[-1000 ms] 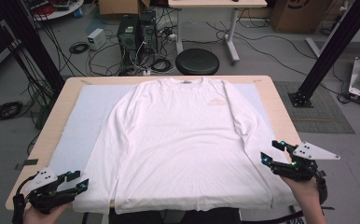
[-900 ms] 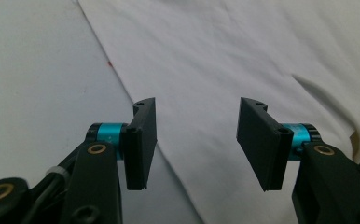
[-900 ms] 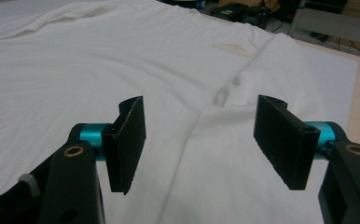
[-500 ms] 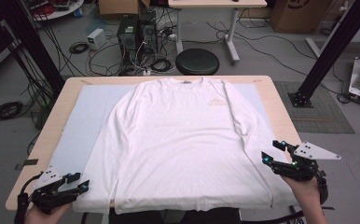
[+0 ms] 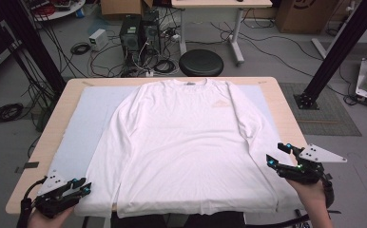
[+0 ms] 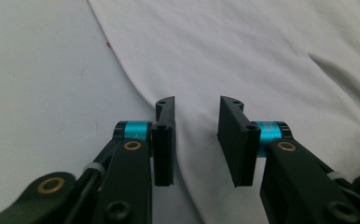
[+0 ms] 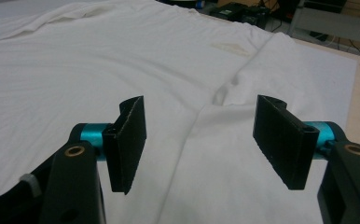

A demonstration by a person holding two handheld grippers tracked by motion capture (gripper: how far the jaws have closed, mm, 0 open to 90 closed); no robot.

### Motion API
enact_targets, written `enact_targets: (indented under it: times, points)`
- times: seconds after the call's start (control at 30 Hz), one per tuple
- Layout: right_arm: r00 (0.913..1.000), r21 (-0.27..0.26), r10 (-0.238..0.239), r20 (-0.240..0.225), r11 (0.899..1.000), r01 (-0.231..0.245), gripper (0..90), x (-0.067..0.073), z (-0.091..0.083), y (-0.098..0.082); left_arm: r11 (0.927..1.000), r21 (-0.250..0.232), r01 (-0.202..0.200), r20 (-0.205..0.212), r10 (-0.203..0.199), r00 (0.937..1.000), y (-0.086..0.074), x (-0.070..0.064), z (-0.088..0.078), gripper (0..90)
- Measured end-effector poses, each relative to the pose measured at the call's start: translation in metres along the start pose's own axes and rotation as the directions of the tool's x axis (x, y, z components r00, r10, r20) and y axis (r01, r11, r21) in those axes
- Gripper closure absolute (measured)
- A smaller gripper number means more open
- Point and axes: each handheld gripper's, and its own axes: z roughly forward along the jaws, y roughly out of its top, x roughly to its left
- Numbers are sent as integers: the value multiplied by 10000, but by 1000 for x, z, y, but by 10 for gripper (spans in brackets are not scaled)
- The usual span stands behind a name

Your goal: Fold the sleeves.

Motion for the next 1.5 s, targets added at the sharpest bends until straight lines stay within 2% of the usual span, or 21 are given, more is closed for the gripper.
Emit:
enact_targets:
  times: [0.2, 0.27, 0.47, 0.57, 0.7, 0.8, 0.87, 1.0, 1.1, 1.23, 1.33, 1.37, 1.4, 1.5]
  points:
    - [10000, 7, -25, -35, 10000, 25, 347, 1, 1, 0, 9996, -290, 20, 315, -11, 9995, -3, 1, 1, 810]
    - [10000, 53, 30, -21, 10000, -30, 347, 1, 1, -1, 9995, -307, -83, 364, 94, 9993, -3, 0, 2, 848]
    - [10000, 33, 59, -35, 10000, -59, 348, 0, 1, -1, 9991, -247, -346, 264, 353, 9990, -1, -2, 2, 865]
    - [10000, 53, 46, -32, 10000, -46, 348, 0, 1, -1, 9988, -351, -340, 303, 351, 9989, -1, -2, 2, 866]
    - [10000, 58, 64, -9, 10000, -64, 348, 0, 1, -1, 9971, -712, 253, 487, -219, 9986, 0, 1, -1, 867]
    - [10000, 41, 74, 0, 10000, -74, 348, 0, 1, -1, 9910, -1117, 736, 662, -665, 9956, 4, 0, -5, 868]
    - [10000, 79, 83, -15, 9999, -83, 348, 0, 2, -1, 9880, -1324, 794, 786, -694, 9945, 8, -3, -7, 868]
    - [10000, 119, 45, -30, 9999, -45, 348, 1, 3, -1, 9841, -1610, 746, 948, -598, 9937, 18, -11, -8, 869]
    - [10000, 76, 25, -27, 10000, -25, 349, 1, 2, -1, 9778, -1902, 885, 1168, -670, 9909, 26, -18, -9, 869]
    - [10000, 38, 36, 20, 10000, -36, 349, 0, 1, -1, 9713, -2229, 834, 1468, -511, 9878, 42, -30, -9, 869]
    - [9999, 27, 137, 77, 9999, -137, 349, -1, 0, -1, 9677, -2446, 607, 1586, -218, 9871, 57, -42, -9, 870]
    - [9998, 20, 162, 87, 9999, -162, 349, -1, 0, -1, 9677, -2446, 607, 1586, -218, 9871, 57, -42, -9, 870]
    - [9998, -1, 143, 104, 9999, -143, 349, -1, 0, -1, 9634, -2644, 449, 1744, 20, 9847, 68, -51, -8, 870]
    - [9998, 19, 163, 76, 9999, -163, 349, 0, 0, -1, 9560, -2910, 369, 2088, 258, 9776, 82, -66, -4, 870]
